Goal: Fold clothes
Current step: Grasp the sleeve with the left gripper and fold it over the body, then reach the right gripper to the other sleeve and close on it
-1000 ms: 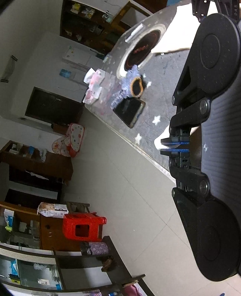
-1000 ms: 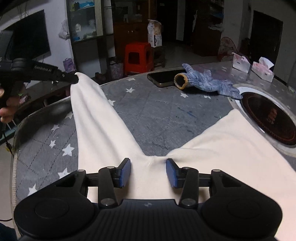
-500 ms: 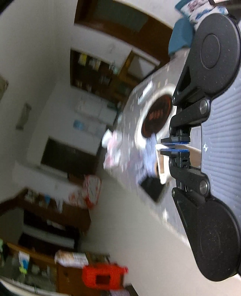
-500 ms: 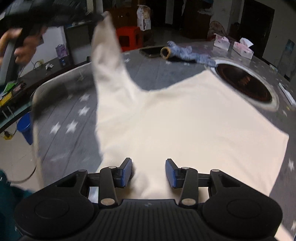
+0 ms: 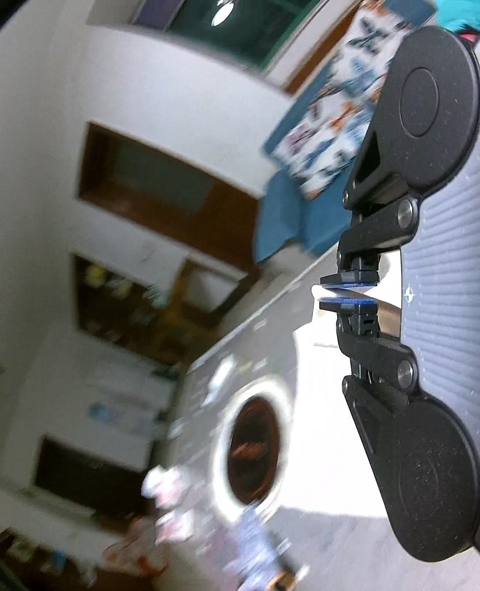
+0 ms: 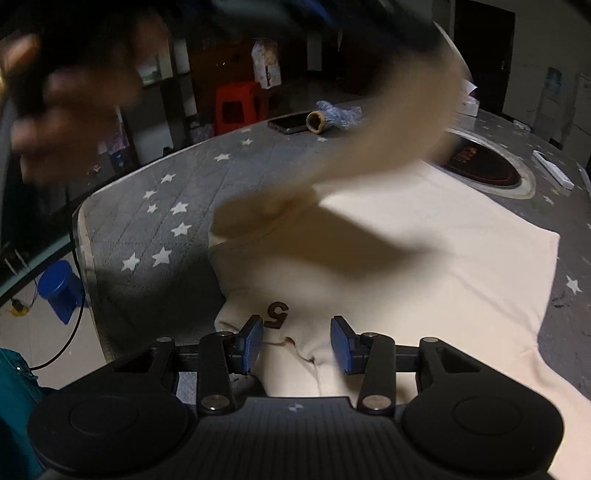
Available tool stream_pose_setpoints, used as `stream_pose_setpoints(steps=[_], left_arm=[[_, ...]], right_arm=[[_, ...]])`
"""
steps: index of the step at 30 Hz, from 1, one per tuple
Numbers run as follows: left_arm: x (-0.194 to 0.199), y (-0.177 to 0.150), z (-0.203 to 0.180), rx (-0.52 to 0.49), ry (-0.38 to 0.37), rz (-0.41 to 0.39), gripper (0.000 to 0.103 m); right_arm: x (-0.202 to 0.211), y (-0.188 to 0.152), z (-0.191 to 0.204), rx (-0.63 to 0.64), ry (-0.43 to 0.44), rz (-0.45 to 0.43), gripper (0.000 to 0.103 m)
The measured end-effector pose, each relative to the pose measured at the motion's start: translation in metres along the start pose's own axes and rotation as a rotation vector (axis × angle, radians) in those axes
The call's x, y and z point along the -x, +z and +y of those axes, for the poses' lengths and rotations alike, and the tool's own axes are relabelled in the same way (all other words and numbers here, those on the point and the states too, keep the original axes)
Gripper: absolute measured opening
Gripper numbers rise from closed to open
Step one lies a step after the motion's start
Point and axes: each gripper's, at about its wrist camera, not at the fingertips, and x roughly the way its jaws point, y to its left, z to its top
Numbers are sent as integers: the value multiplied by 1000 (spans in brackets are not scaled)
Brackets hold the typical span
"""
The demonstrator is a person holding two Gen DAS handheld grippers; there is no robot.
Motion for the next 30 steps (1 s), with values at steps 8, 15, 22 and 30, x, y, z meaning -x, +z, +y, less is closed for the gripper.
stream_pose_setpoints(steps=[8,15,22,30], left_arm=[[3,-25,17,-51,53,68,16],[15,-55,70,-43,229,154,15],[15,-70,86,-61,294,194,15],[16,-49,79,-73,265,141,15]], right_arm=[[25,-13,-17,-76,-24,-30,41],[42,-16,-49,-176,-111,-85,41],[27,-22,-89,-303,-222,-72,40],[23,-24,-95,-322,-275,-65,22]])
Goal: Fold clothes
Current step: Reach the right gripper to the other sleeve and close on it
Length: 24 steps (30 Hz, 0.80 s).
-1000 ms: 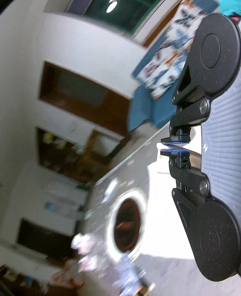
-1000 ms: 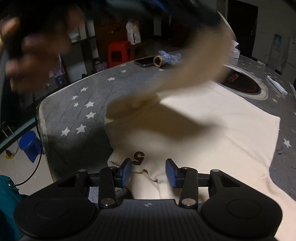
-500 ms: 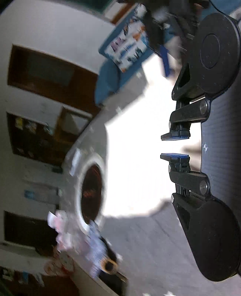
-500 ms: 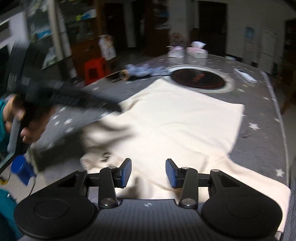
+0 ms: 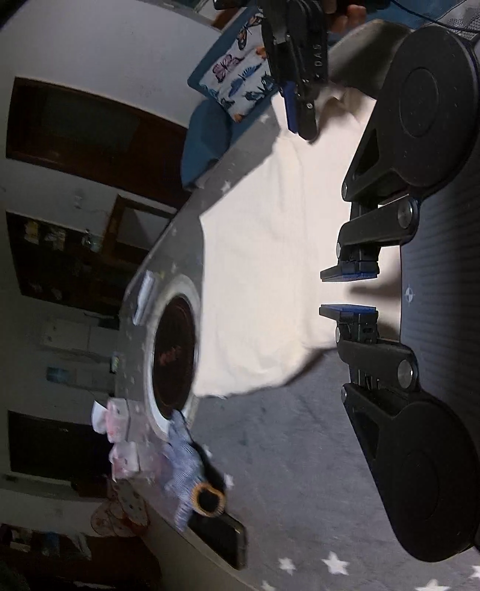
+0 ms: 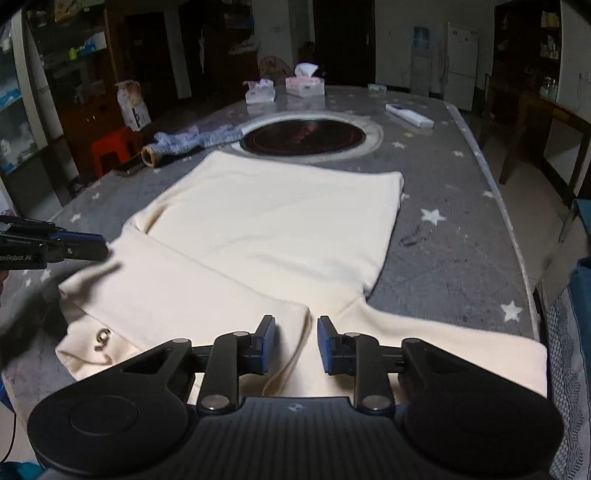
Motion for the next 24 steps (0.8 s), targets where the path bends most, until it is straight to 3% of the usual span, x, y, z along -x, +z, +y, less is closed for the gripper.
stream_pose_setpoints(steps=[6,11,21,24], left_arm=[[-30,2,2,-8,36,52,14],[-31,-2,8,4,34,64,14],[-31,0,8,10,30,73,14],[-31,0,7,11,32,75,14]], right_arm=[[-8,-4,3,25,-6,18,22],[12,-12,-13,-65,-4,-16,22],[56,-53,-81,-331,-214,-61,24],[64,-65,-101,-411,-260,-72,29]])
